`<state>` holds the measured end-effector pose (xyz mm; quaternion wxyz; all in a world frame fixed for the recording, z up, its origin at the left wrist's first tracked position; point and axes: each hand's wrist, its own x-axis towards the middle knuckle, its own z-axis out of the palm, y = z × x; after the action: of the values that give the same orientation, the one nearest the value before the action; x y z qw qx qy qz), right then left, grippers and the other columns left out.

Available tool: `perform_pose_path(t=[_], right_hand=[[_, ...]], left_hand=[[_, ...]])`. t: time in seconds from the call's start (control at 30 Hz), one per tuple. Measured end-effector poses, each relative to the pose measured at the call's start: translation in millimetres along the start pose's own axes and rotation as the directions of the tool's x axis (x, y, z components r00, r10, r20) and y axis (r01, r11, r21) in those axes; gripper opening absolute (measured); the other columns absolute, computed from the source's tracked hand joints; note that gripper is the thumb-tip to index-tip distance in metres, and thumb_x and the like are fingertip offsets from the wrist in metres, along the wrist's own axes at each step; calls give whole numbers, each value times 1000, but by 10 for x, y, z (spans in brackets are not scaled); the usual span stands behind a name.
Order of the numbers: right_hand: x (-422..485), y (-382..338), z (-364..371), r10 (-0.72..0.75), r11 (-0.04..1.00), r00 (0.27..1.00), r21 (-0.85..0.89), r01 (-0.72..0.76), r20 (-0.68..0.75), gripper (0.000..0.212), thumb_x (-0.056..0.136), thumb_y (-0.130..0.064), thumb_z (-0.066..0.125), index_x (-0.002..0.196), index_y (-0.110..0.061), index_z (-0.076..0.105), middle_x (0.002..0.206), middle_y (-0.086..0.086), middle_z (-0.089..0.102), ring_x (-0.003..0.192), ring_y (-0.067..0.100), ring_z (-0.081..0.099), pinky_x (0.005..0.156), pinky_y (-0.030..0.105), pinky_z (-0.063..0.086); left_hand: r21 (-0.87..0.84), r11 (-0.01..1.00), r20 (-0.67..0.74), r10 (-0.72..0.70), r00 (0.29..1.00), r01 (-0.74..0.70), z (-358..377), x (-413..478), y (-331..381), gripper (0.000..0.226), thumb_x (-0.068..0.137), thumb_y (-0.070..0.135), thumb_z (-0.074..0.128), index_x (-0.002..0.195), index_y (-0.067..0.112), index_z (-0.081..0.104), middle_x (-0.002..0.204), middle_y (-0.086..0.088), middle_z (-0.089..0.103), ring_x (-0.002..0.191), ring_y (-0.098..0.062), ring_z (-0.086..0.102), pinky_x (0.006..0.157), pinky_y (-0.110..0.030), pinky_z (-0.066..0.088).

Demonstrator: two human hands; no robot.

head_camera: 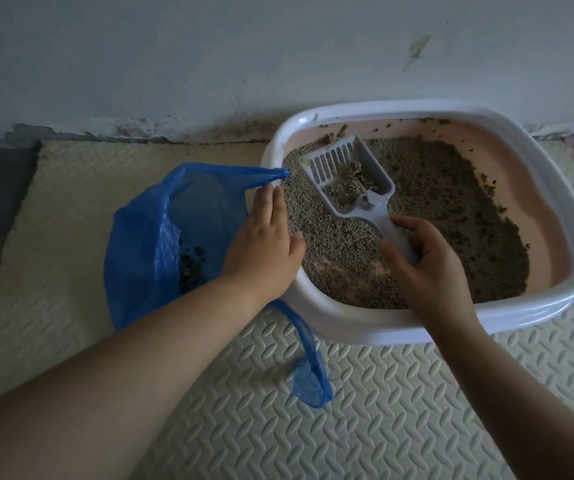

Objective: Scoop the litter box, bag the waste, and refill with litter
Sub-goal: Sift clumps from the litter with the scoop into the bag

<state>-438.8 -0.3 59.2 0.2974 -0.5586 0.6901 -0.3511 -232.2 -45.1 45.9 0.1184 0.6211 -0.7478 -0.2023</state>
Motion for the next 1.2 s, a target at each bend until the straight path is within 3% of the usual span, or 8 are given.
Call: perform_pose_path(t=[0.1, 0.23, 0.43, 0.53, 0.7, 0.9, 1.07, 1.2], right_hand=[[-62, -61, -37, -36, 999, 999, 32, 35, 31, 25, 89, -30, 65, 112, -33, 57, 79, 6, 67, 69, 27, 64, 61, 50, 52], [-128, -194, -68, -58, 996, 996, 72, 53, 72, 24, 87, -25, 66, 108, -34, 59, 74, 7, 65, 67, 28, 62, 62, 50, 50], [-225, -383, -37, -125, 990, 974, 96, 108, 190, 29, 86, -16, 67, 105, -36, 61, 75, 4, 65, 63, 15, 61, 56, 28, 48], [-265, -460, 6, -137, 989, 962, 80, 121, 237, 29, 85, -13, 68, 105, -33, 63, 71, 2, 64, 61, 11, 61, 52, 20, 46], [-303, -576, 117, -176, 980, 924, -26, 196, 339, 29, 79, -26, 67, 99, -46, 60, 76, -8, 68, 65, 13, 64, 64, 44, 52], [-247, -693, 346, -241, 908, 864, -212, 362, 442, 33, 81, -23, 67, 108, -41, 63, 70, -10, 66, 61, 6, 59, 58, 32, 48], [-186, -880, 618, -417, 739, 770, -313, 597, 484, 40, 84, -16, 58, 123, -26, 61, 98, 1, 68, 80, 27, 64, 63, 33, 48], [-133, -979, 867, -523, 541, 679, -414, 732, 516, 47, 80, -11, 64, 125, -26, 61, 89, 6, 61, 69, 35, 63, 51, 33, 42]], left_hand=[[63, 992, -12, 109, 994, -108, -213, -116, -65, 62, 99, 34, 38, 152, 11, 14, 160, -3, 6, 145, -18, 14, 112, -32, 24], [272, 926, -95, 298, 950, -263, -575, -305, -367, 48, 87, 16, 58, 133, 6, 50, 139, -10, 46, 131, -26, 41, 107, -38, 34], [376, 925, -159, 125, 979, -57, -974, -492, -808, 36, 81, 19, 66, 117, 12, 63, 141, -11, 43, 129, -32, 41, 105, -44, 34], [365, 931, -144, 55, 988, 2, -1040, -537, -907, 34, 83, 22, 65, 116, 13, 63, 142, -11, 42, 130, -31, 41, 103, -43, 36], [298, 950, -142, -55, 988, 96, -1080, -596, -936, 52, 90, 25, 57, 138, 12, 42, 136, -2, 39, 119, -22, 46, 86, -31, 41], [293, 954, -129, -31, 991, 68, -1105, -669, -973, 56, 90, 21, 59, 141, 12, 38, 134, -1, 38, 107, -19, 52, 71, -26, 37], [250, 966, -111, -44, 993, 71, -1110, -735, -1005, 57, 88, 15, 59, 141, 12, 37, 134, -2, 36, 82, -17, 50, 64, -27, 34], [190, 977, -106, -82, 991, 101, -1112, -784, -1041, 62, 87, 12, 62, 143, 13, 35, 136, -2, 34, 84, -19, 51, 68, -25, 35]])
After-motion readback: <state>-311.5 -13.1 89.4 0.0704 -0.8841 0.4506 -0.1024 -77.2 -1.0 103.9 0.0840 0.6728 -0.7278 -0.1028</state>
